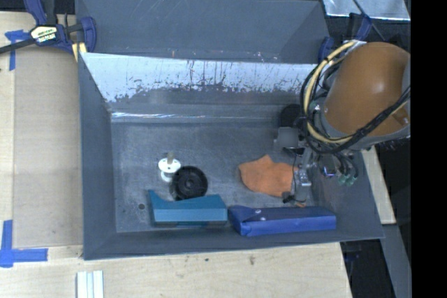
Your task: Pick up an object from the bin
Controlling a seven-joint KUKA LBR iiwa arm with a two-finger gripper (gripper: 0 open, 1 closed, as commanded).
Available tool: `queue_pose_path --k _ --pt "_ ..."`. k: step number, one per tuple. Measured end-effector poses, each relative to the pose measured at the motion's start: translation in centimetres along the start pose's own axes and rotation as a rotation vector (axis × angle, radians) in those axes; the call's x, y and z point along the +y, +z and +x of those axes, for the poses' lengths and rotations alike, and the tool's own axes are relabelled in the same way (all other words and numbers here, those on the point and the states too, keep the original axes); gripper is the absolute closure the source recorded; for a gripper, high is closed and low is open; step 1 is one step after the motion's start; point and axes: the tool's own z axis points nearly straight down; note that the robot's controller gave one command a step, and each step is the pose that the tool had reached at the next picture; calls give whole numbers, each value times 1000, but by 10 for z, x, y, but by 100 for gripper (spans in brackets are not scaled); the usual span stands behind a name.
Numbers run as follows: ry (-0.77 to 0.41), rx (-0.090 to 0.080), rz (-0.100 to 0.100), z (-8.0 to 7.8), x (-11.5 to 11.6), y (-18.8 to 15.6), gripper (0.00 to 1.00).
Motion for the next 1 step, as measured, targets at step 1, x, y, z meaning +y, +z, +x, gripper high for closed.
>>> queue_pose_path --k 1 --pt "-2 -8 1 -2 0 -4 0"
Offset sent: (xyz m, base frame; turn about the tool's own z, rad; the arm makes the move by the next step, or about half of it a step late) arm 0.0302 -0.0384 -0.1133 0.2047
